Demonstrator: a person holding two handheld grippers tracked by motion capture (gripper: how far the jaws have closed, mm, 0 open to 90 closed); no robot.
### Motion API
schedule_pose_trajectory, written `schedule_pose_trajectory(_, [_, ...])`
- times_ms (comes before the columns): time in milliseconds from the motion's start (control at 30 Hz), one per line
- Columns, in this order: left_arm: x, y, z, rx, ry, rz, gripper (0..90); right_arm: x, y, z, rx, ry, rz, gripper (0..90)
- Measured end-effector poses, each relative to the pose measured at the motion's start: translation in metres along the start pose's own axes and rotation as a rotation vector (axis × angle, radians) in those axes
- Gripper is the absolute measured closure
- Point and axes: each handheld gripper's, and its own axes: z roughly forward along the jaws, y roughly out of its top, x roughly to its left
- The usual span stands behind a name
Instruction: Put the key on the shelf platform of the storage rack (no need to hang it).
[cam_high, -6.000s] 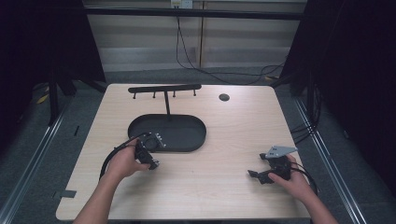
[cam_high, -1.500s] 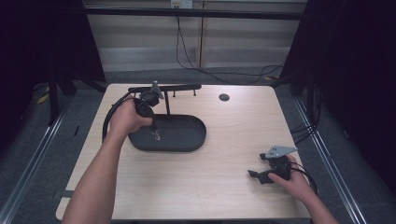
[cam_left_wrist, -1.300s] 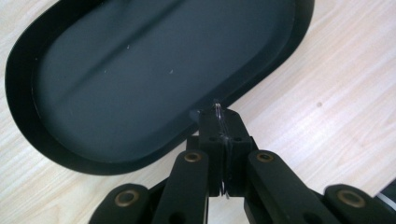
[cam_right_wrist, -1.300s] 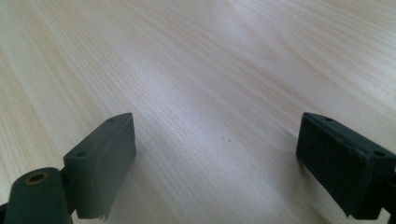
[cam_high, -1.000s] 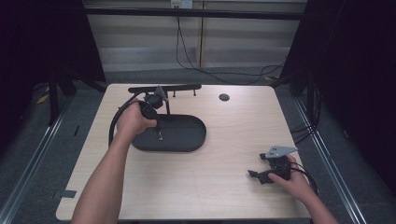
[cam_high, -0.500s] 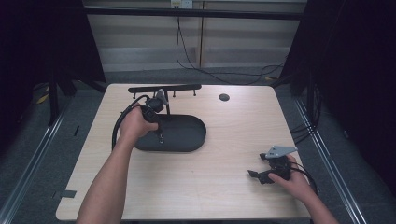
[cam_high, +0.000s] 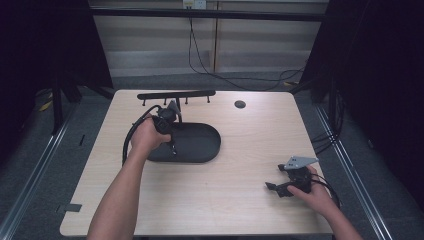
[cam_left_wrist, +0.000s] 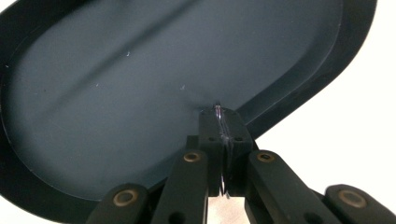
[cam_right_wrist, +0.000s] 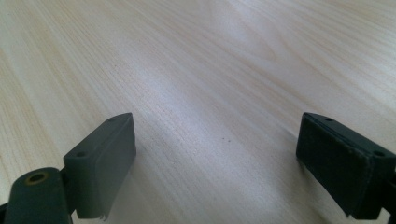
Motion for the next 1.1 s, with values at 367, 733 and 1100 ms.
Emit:
schedule_pose_trajectory(367, [0.003,-0.003,0.004,-0.015,0.019,-0.012,86.9,0.000,0.000,0.000,0.000,0.000,0.000,11.5])
schedule_pose_trajectory(733, [0.006,-0.005,0.013,-0.009,0.032,-0.013,86.7,0.000,0.000,0.000,0.001,0.001,0.001,11.4])
schedule_pose_trajectory(1100, [0.005,-0.005,0.014,-0.021,0.021,-0.018,85.9,0.000,0.000,0.000,0.001,0.001,0.001,11.5])
